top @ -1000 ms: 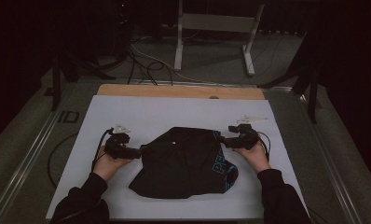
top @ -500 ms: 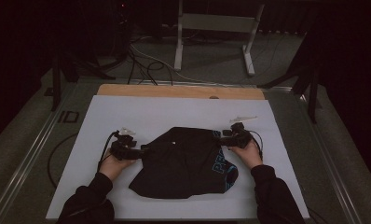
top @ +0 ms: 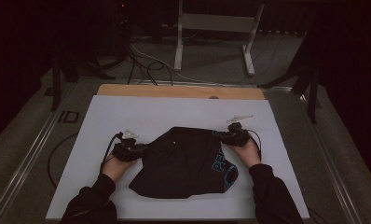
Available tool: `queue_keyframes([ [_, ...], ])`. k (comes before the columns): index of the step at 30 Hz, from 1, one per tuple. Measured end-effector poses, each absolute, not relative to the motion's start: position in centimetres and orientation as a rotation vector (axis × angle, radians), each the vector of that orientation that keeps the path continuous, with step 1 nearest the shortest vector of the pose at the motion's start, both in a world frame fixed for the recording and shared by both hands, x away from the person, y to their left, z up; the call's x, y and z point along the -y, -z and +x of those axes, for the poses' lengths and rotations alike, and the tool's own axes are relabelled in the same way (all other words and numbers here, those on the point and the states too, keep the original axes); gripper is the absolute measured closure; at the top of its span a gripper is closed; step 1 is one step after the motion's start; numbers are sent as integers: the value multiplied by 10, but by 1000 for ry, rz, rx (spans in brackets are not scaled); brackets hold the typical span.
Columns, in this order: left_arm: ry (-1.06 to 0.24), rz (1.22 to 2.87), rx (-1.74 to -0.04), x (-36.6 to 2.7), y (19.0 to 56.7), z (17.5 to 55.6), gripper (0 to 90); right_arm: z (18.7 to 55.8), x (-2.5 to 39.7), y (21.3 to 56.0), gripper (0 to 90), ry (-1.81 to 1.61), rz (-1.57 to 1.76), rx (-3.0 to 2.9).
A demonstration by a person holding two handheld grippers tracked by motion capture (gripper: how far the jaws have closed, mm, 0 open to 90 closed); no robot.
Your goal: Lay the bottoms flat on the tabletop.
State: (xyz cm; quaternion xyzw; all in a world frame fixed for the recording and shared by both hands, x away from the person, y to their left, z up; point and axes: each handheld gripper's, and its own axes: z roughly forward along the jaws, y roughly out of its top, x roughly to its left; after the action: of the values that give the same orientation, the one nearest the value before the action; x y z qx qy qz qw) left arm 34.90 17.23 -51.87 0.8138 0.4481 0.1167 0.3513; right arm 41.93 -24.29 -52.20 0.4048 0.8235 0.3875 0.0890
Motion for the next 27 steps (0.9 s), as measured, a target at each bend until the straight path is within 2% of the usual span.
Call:
queue_keyframes([
  [2, -306, 2095, -1161, -173, 516, 349, 804, 419, 244, 521, 792, -1150, 1199, -2442],
  [6, -339, 2095, -1155, -173, 513, 349, 822, 417, 245, 518, 809, -1148, 1190, -2440],
  [27, -472, 2069, -1100, -173, 473, 372, 826, 415, 263, 492, 813, -1206, 1218, -2355],
])
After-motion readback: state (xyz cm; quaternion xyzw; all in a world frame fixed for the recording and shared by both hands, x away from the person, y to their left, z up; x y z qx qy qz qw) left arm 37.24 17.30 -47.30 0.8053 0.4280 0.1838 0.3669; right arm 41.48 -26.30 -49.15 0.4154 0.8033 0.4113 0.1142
